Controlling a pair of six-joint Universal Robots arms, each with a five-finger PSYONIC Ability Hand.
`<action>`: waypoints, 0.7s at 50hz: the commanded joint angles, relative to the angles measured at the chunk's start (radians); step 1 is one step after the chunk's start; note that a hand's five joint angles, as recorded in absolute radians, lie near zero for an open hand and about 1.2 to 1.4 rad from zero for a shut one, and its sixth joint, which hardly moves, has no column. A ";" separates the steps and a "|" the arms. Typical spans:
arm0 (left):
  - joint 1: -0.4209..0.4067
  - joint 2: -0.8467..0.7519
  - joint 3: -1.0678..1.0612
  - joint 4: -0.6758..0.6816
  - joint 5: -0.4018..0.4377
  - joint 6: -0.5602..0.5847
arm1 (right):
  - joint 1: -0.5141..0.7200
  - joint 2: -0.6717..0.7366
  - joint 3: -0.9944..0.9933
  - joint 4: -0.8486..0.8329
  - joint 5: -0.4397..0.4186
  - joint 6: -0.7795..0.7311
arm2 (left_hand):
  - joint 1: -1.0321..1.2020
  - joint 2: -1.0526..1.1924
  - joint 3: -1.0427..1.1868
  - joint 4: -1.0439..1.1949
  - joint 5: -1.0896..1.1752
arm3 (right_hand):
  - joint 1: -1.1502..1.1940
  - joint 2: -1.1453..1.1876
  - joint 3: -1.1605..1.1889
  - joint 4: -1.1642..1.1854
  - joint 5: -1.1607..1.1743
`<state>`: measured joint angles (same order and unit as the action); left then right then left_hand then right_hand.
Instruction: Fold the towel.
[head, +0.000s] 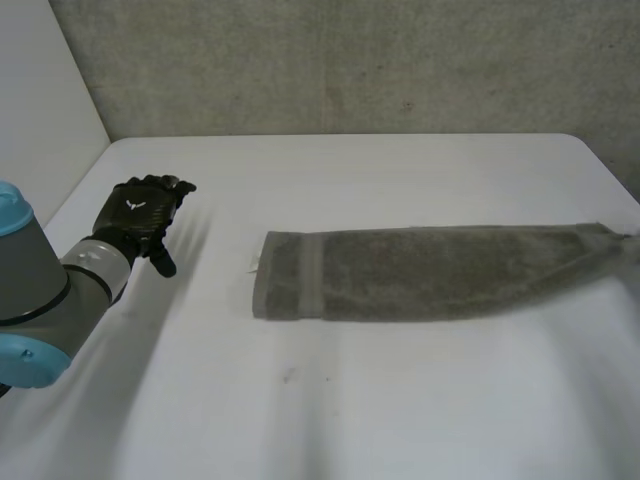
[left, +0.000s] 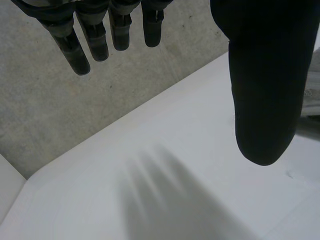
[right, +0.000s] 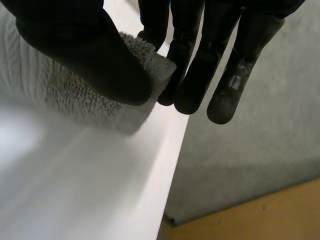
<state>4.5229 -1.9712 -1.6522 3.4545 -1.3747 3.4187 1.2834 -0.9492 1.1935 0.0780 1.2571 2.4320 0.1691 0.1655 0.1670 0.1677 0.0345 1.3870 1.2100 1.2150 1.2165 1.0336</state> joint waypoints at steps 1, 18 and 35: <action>-0.005 0.002 -0.001 0.000 -0.003 0.001 | 0.307 -0.033 -0.175 0.060 0.005 0.116 | 0.005 0.009 0.008 0.007 -0.035 | 0.009 0.186 0.181 0.180 0.188; 0.001 0.003 -0.014 0.000 -0.001 0.001 | 0.988 0.287 -0.431 0.071 0.045 0.160 | 0.005 0.009 0.008 0.007 -0.035 | 0.009 0.186 0.181 0.180 0.188; 0.004 0.002 -0.014 0.000 0.002 0.001 | 0.999 0.248 -0.394 0.092 0.048 0.340 | 0.005 0.009 0.008 0.007 -0.035 | -1.212 -1.035 -1.040 -1.042 -1.034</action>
<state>4.5268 -1.9694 -1.6659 3.4545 -1.3742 3.4193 2.3268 -0.6085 0.7402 0.1587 1.2996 2.6728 0.1691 0.1650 0.1670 0.1673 0.0345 0.5264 0.3768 0.3838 0.4058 0.2746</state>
